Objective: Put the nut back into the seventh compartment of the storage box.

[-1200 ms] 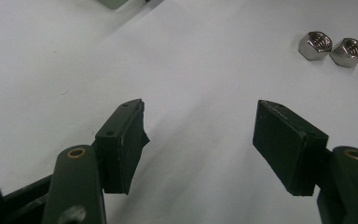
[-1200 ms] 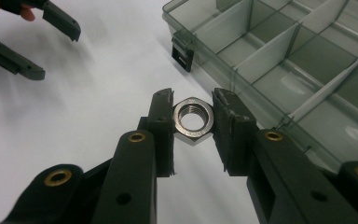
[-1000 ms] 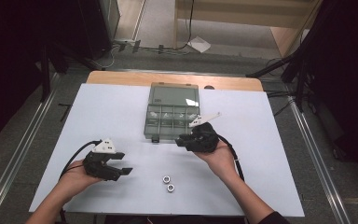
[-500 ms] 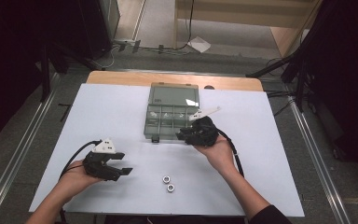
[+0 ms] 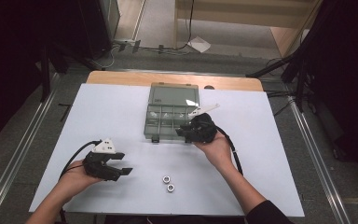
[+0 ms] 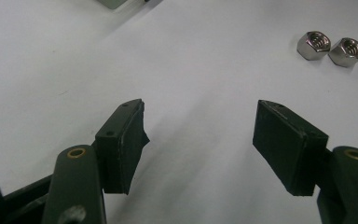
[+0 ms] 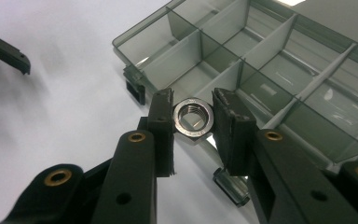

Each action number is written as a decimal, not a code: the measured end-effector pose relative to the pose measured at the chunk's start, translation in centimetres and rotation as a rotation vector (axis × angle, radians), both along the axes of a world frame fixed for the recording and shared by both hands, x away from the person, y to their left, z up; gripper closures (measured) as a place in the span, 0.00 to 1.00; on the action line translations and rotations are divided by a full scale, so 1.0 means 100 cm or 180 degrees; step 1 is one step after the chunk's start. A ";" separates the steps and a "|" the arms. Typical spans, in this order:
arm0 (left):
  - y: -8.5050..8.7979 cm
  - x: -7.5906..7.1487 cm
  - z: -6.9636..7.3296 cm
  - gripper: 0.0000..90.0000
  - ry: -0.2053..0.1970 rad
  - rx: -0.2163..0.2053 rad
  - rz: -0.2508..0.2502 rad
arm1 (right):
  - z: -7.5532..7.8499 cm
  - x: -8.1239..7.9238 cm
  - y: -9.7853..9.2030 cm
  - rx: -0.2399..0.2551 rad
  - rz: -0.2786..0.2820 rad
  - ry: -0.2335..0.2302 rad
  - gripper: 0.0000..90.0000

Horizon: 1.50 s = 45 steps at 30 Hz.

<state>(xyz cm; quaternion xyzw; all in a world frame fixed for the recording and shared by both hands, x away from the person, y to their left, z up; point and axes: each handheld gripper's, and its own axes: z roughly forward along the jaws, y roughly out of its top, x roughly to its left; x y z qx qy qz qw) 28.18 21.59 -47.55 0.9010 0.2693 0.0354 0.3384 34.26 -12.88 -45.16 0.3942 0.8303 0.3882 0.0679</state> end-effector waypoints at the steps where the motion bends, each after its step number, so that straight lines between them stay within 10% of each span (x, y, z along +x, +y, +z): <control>1: 0.000 0.000 0.000 0.38 0.0002 -0.0004 0.0001 | 0.000 0.001 0.000 -0.0006 -0.0008 -0.0003 0.79; 35: 0.001 0.000 0.001 0.38 0.0018 0.0025 -0.0014 | -0.025 0.020 0.013 -0.0156 -0.0191 -0.0043 0.78; 45: 0.001 0.000 0.000 0.38 -0.0010 -0.0042 -0.0003 | -0.020 0.016 0.006 0.0017 -0.0218 0.0008 0.53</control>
